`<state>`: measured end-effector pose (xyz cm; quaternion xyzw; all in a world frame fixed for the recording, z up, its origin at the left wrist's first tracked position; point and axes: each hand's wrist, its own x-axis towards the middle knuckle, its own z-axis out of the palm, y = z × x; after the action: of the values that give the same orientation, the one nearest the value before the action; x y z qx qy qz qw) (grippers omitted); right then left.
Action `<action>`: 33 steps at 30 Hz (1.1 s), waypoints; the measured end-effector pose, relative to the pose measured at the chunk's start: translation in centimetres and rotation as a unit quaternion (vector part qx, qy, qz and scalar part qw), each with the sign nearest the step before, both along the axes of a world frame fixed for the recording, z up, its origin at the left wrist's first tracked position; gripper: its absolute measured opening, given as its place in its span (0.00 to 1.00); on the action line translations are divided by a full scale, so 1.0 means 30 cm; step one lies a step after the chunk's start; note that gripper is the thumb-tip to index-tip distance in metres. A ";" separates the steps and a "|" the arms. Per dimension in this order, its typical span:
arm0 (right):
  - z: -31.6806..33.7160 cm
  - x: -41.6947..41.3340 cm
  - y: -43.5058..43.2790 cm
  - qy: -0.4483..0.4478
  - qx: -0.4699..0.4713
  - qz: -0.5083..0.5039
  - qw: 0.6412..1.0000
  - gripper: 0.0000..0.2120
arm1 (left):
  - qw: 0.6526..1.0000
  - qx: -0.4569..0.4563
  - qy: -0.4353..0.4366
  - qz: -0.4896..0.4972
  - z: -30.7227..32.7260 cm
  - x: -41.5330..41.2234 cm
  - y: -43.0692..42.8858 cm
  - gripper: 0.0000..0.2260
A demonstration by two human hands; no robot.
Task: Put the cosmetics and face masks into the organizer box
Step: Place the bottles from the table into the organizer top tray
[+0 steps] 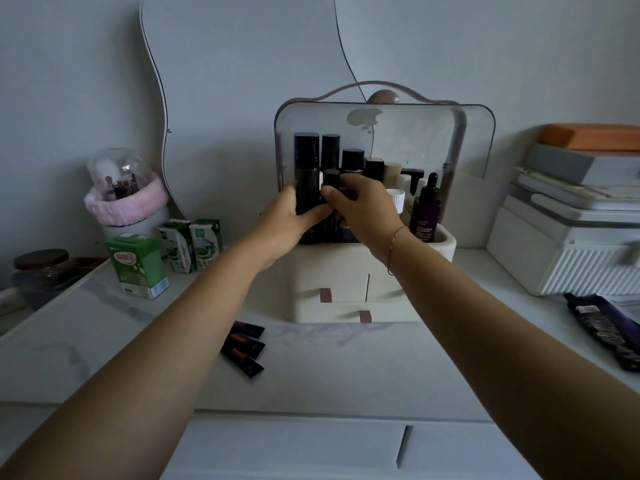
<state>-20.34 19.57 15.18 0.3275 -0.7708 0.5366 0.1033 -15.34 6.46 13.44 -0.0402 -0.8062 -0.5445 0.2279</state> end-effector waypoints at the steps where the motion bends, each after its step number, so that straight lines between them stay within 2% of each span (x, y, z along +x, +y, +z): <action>1: -0.009 -0.007 -0.001 -0.007 0.001 -0.002 1.000 0.09 | 1.000 -0.013 -0.003 0.007 -0.006 -0.008 -0.009 0.16; 6: -0.045 -0.035 -0.002 -0.007 0.040 -0.020 0.999 0.09 | 0.996 -0.069 -0.029 0.041 -0.027 -0.028 -0.024 0.16; 11: -0.056 -0.043 0.005 -0.012 0.059 0.003 0.998 0.08 | 0.997 -0.024 0.028 0.074 -0.044 -0.019 -0.044 0.10; 15: -0.057 -0.050 0.008 -0.020 0.063 0.010 0.998 0.04 | 0.996 -0.017 0.036 0.075 -0.053 -0.006 -0.068 0.15; 18: -0.055 -0.052 0.008 -0.023 0.075 0.006 0.997 0.11 | 0.995 -0.027 0.043 0.083 -0.052 -0.006 -0.070 0.19; 26: -0.055 -0.054 0.008 -0.012 0.095 -0.011 0.995 0.11 | 0.990 -0.049 0.040 0.124 -0.062 -0.016 -0.068 0.24; 30: -0.053 -0.036 0.013 -0.018 0.119 -0.028 0.992 0.15 | 0.987 -0.049 0.035 0.148 -0.072 -0.011 -0.066 0.25; 33: -0.056 0.023 0.040 0.016 0.112 -0.056 0.992 0.15 | 0.985 -0.030 0.050 0.165 -0.091 0.018 -0.064 0.25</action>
<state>-19.66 20.77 13.50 0.3016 -0.8414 0.4352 0.1080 -14.81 4.55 10.71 0.0591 -0.8054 -0.4722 0.3533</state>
